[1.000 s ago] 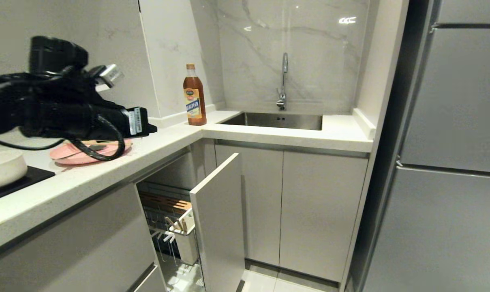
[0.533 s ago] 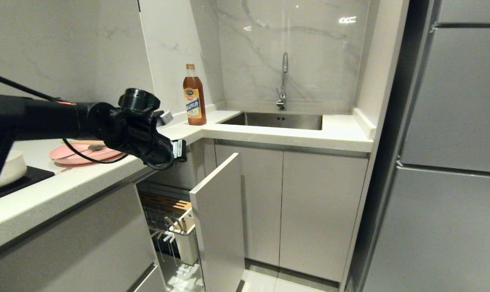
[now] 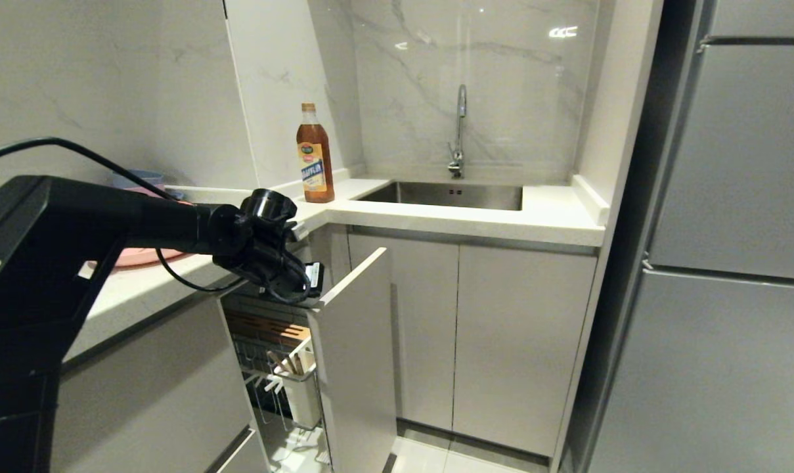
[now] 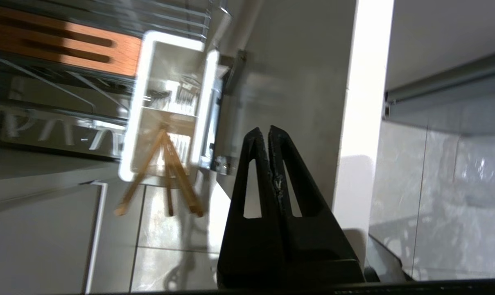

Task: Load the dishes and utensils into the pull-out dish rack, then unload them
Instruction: Open the cupboard

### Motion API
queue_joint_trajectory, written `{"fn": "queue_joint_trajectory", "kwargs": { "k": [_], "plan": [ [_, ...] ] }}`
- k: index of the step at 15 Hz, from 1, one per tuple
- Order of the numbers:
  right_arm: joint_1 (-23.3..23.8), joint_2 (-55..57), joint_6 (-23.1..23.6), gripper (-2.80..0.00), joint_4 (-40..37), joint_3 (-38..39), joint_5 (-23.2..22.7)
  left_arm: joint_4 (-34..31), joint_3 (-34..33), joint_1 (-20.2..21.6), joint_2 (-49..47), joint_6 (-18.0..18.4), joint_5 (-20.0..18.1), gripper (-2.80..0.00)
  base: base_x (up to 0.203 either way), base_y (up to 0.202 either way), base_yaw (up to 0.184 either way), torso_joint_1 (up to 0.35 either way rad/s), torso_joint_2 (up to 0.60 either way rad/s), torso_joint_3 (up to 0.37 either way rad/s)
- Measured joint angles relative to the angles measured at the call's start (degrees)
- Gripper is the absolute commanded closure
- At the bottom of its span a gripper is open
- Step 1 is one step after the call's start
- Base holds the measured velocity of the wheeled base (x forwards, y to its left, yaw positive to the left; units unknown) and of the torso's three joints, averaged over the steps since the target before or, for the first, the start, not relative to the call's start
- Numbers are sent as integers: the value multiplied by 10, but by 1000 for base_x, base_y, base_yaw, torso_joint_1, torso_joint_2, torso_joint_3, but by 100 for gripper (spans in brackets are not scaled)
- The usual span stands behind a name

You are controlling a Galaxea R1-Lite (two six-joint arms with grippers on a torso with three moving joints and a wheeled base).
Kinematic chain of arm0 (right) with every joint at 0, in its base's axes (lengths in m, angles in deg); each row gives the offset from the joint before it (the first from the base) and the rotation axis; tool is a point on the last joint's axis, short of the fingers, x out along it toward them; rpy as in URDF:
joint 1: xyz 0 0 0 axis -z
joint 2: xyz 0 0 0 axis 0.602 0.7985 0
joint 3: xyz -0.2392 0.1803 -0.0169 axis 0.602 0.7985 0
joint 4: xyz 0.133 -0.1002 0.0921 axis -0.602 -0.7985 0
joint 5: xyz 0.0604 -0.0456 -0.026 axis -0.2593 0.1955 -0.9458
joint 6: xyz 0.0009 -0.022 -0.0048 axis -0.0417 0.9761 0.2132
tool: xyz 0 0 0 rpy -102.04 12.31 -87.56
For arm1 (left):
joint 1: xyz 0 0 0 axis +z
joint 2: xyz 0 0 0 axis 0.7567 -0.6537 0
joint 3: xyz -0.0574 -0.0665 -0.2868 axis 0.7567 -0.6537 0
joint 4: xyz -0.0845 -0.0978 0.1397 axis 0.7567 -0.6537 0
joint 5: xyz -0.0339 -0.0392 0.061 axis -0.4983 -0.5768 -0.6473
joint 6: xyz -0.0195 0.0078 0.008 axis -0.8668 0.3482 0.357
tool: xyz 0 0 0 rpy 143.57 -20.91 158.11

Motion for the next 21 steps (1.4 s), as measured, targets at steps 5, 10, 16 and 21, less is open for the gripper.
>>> {"fn": "queue_joint_trajectory", "kwargs": {
  "k": [5,10,16,21],
  "plan": [
    [0,0,0,0,0,0,0,0,2,-37,-20,-2,12,0,0,0,0,0,0,0],
    [0,0,0,0,0,0,0,-2,-1,-80,-23,-20,10,0,0,0,0,0,0,0],
    [0,0,0,0,0,0,0,-2,-6,-145,-17,-47,10,0,0,0,0,0,0,0],
    [0,0,0,0,0,0,0,-1,-5,-183,-11,-52,10,0,0,0,0,0,0,0]
  ]
}}
